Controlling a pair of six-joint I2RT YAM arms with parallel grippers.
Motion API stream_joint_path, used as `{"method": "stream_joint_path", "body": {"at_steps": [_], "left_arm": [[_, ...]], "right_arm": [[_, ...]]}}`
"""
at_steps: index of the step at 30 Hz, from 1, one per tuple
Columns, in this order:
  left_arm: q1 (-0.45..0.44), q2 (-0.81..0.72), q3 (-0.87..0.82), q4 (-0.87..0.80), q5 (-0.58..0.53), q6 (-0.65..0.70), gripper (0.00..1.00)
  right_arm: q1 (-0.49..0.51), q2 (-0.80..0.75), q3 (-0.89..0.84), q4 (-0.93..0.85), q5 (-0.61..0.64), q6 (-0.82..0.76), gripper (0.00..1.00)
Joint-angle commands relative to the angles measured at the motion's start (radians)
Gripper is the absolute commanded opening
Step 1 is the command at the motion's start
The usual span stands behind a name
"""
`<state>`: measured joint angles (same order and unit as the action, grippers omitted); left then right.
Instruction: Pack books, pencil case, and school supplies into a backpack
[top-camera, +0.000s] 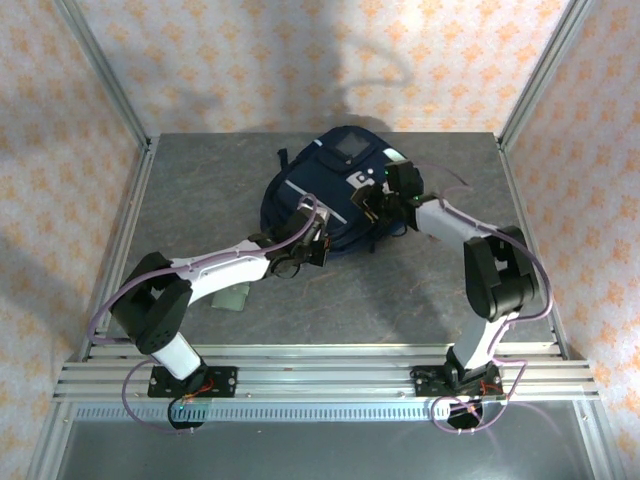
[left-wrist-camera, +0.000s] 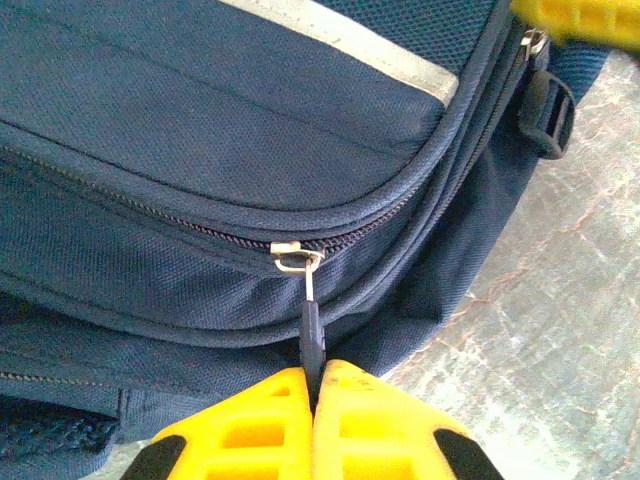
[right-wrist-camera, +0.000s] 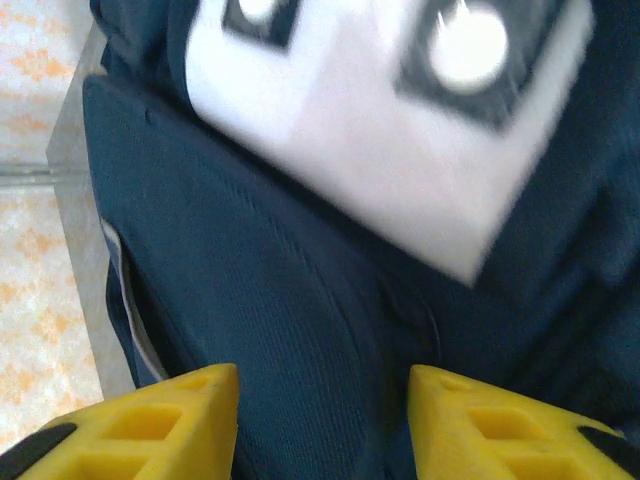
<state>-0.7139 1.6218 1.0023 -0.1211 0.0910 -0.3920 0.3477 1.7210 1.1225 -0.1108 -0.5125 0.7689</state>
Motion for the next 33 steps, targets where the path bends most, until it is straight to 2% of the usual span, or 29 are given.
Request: {"method": "stream_joint_path", "body": {"at_steps": [1,6,13,15,18,20,22,27,33], "left_arm": [[-0.007,0.012,0.045,0.026,0.016,-0.018,0.00],[-0.013,0.008,0.043,0.024,0.016,-0.018,0.00],[-0.022,0.005,0.036,0.024,0.005,-0.018,0.00],[-0.022,0.006,0.030,0.024,-0.016,-0.015,0.00],[-0.022,0.003,0.017,0.026,-0.053,-0.019,0.00],[-0.021,0.002,0.006,0.027,-0.076,-0.021,0.00],[-0.011,-0.003,-0.004,0.023,-0.096,-0.025,0.00],[0.072,-0.040,-0.056,0.011,-0.147,-0.019,0.00],[0.240,-0.089,-0.143,0.018,-0.165,-0.018,0.00]], "right_arm": [[0.031,-0.111,-0.098,0.103,-0.026,0.067,0.47],[0.083,-0.128,-0.153,0.166,-0.061,0.117,0.45],[0.125,-0.035,-0.094,0.184,-0.083,0.150,0.38],[0.127,-0.016,-0.089,0.194,-0.083,0.160,0.32],[0.126,-0.006,-0.093,0.209,-0.071,0.171,0.17],[0.126,-0.006,-0.098,0.213,-0.054,0.171,0.01],[0.126,-0.010,-0.099,0.210,-0.039,0.167,0.00],[0.115,-0.044,-0.119,0.202,0.019,0.155,0.00],[0.088,-0.031,-0.113,0.198,0.025,0.147,0.00]]}}
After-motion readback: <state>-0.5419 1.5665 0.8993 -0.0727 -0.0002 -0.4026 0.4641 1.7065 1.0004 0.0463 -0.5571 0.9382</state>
